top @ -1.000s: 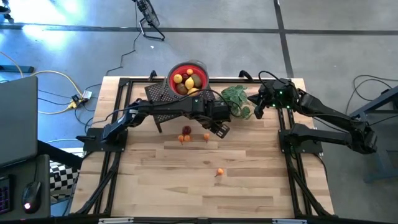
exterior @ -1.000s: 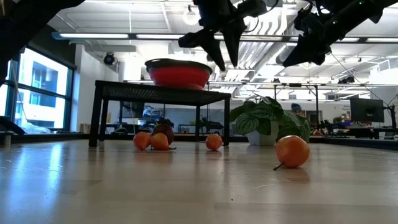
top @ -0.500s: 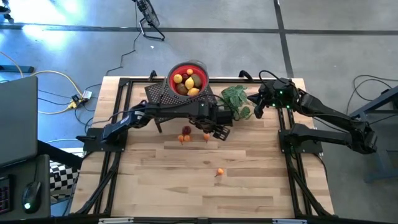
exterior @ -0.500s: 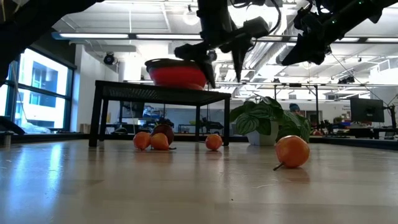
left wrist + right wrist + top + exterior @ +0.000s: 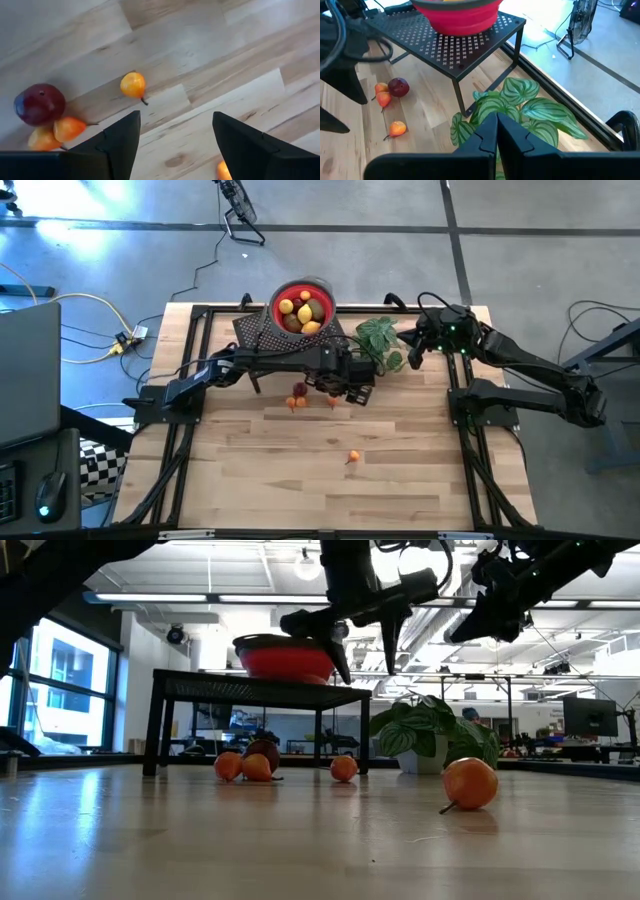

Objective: Pick & Place Fruit
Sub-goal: Put the orange pear into the red basket on the shelf

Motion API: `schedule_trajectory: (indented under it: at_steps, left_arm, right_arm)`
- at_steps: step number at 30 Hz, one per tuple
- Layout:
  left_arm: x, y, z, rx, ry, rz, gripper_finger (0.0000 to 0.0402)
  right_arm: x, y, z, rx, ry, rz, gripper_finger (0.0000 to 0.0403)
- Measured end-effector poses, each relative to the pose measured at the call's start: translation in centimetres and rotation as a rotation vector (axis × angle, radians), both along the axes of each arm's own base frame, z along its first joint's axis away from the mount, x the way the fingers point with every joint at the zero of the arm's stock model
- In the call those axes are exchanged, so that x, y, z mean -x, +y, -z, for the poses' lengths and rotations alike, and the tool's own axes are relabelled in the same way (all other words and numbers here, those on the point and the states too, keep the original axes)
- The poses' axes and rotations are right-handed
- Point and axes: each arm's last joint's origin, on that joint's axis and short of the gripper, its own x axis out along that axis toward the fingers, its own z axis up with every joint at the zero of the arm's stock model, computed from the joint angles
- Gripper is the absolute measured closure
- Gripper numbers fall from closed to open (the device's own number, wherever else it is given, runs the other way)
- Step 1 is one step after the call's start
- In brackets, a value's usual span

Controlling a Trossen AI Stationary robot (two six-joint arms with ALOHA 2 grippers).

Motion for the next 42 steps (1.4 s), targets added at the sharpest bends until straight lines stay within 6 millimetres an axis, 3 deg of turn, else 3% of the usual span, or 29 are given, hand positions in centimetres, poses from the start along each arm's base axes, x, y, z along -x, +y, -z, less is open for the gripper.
schedule_trajectory:
  at_steps: [11,13,42]
  left_arm:
    - [-1.5,-0.4,3.8,0.019,0.064,-0.068,0.0158]
    - [-1.1,-0.3,4.3,0.016,0.132,-0.07,0.0158]
    - [-2.2,0.0,8.2,-0.067,0.2,-0.083,0.0158]
  right_arm:
    - [0.1,0.1,0.2,-0.011,0.022,-0.002,0.0401]
    - [0.1,0.1,0.2,-0.011,0.022,-0.002,0.0401]
    - [0.1,0.1,0.2,-0.009,0.023,-0.004,0.04]
